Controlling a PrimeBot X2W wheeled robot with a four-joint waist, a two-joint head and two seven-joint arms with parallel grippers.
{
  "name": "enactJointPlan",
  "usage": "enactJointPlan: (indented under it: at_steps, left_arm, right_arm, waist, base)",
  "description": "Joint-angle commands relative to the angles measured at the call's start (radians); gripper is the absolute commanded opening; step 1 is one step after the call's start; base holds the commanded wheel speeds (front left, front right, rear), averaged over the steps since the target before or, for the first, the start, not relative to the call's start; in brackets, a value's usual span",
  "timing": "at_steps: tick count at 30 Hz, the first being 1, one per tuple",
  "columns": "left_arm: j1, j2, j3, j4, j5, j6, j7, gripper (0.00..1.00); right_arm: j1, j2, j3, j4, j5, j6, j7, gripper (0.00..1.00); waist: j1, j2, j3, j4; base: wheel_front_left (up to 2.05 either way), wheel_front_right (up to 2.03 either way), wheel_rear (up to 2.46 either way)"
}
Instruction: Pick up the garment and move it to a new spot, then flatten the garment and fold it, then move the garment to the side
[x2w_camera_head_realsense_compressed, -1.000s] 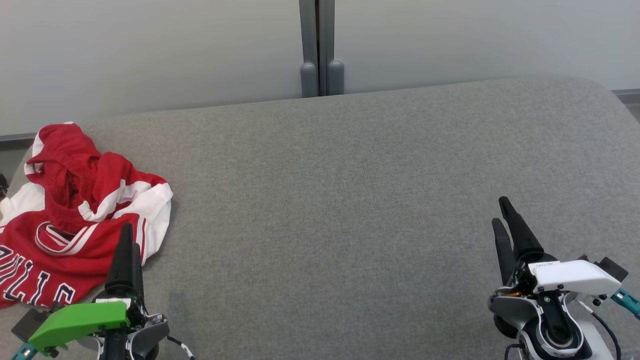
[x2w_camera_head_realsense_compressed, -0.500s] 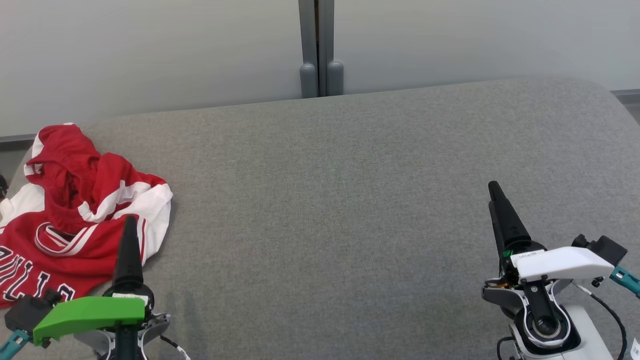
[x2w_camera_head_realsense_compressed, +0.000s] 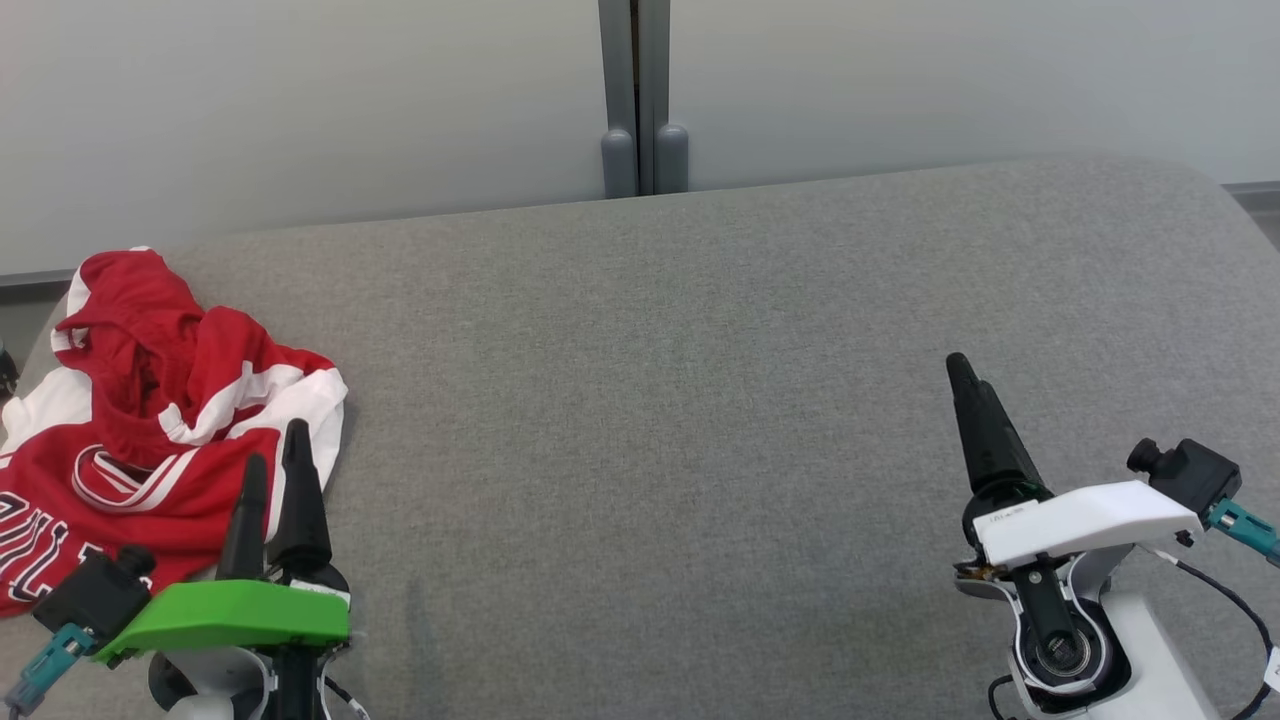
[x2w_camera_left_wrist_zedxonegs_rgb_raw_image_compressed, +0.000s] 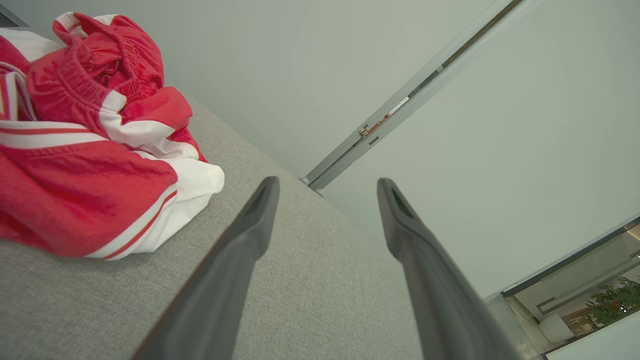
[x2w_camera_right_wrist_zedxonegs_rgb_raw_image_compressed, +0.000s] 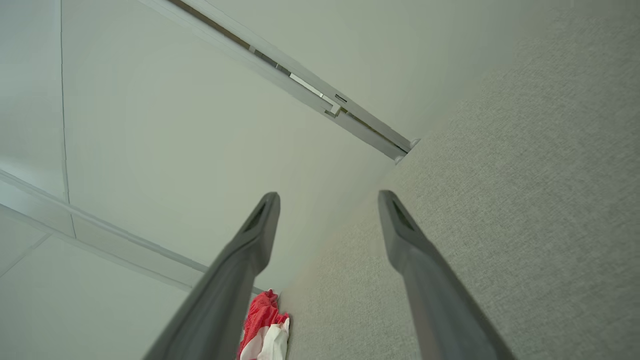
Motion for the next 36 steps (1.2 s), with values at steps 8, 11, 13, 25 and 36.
enactJointPlan:
  at_steps: [8,11,13,25,36]
  left_arm:
    - [-0.014,0.008,-0.025,-0.014,0.191,0.016,-0.03,1.0]
    - [-0.011,0.008,-0.036,-0.009,0.261,0.02,-0.039,1.0]
    - [-0.008,0.008,-0.044,0.0,0.297,0.024,-0.045,1.0]
    - [-0.006,0.017,-0.059,0.012,0.449,0.043,-0.076,1.0]
    - [0.003,0.021,-0.07,0.025,0.554,0.044,-0.102,1.0]
  right_arm:
    - [-0.025,-0.01,0.01,0.009,-0.205,0.001,-0.033,1.0]
    - [-0.028,-0.01,0.012,0.019,-0.27,0.001,-0.041,1.0]
    - [-0.03,-0.011,0.014,0.026,-0.312,0.001,-0.047,1.0]
    - [-0.034,0.004,-0.003,0.07,-0.502,0.001,-0.078,1.0]
    - [-0.043,0.013,-0.005,0.109,-0.623,0.001,-0.104,1.0]
  waist:
    - [0.0,0.0,-0.004,-0.002]
    - [0.0,0.0,-0.005,-0.003]
    - [0.0,0.0,-0.006,-0.004]
    - [0.0,0.0,-0.013,-0.004]
    - [0.0,0.0,-0.021,-0.006]
  base:
    - [0.0,0.0,0.0]
    - [0.0,0.0,0.0]
    - [0.0,0.0,0.0]
    - [0.0,0.0,0.0]
    - [0.0,0.0,0.0]
